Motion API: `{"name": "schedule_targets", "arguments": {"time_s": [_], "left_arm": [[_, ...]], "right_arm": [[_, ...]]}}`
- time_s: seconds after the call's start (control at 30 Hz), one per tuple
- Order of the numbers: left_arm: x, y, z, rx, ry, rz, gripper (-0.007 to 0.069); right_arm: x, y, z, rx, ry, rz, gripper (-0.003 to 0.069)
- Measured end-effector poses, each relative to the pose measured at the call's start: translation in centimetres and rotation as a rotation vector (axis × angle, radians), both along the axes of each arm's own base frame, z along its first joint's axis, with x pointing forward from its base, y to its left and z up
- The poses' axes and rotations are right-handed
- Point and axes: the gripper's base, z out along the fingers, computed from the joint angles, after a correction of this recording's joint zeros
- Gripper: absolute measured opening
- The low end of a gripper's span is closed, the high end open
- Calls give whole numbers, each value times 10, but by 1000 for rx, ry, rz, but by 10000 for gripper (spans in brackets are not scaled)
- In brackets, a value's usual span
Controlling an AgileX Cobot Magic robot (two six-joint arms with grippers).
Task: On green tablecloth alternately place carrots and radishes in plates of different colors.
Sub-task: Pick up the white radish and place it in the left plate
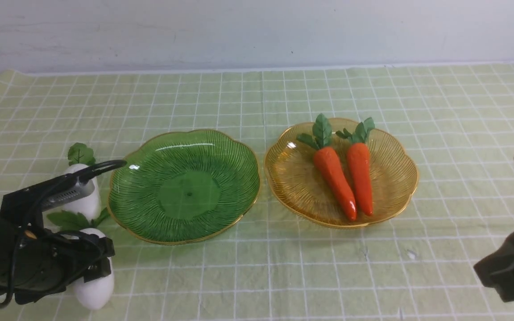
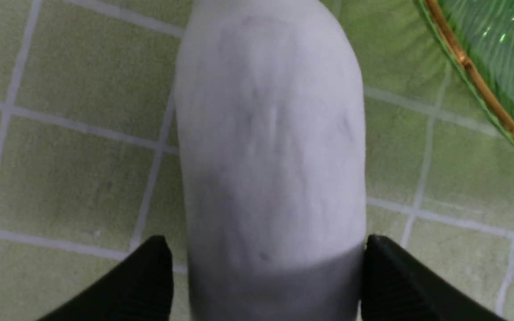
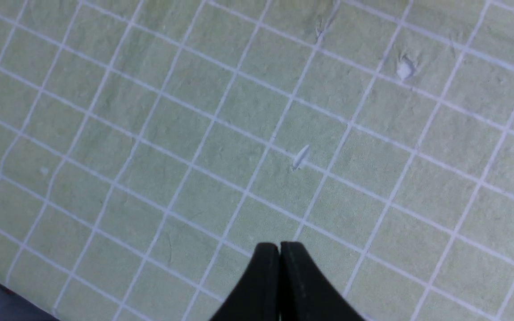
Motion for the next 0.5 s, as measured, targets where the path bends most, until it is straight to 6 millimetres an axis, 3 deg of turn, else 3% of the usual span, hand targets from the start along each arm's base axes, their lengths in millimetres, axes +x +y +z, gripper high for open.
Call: {"name": "schedule_targets", "arguments": {"time_s": [0.07,0.2,0.4,0.5], "left_arm": [[-1,0,0,-1,15,-5,430],[-8,3,11,-22,68,-3,429],[-6,4,83,-55,29,-39,429],[3,2,104,-78,-31,-39,429]], "right_arm": [[0,0,0,1,-2,0,-14],[0,0,0,1,-2,0,-14],[1,0,0,3,-10,-2,-14],[3,1,1,11,-33,-8,-14]]}}
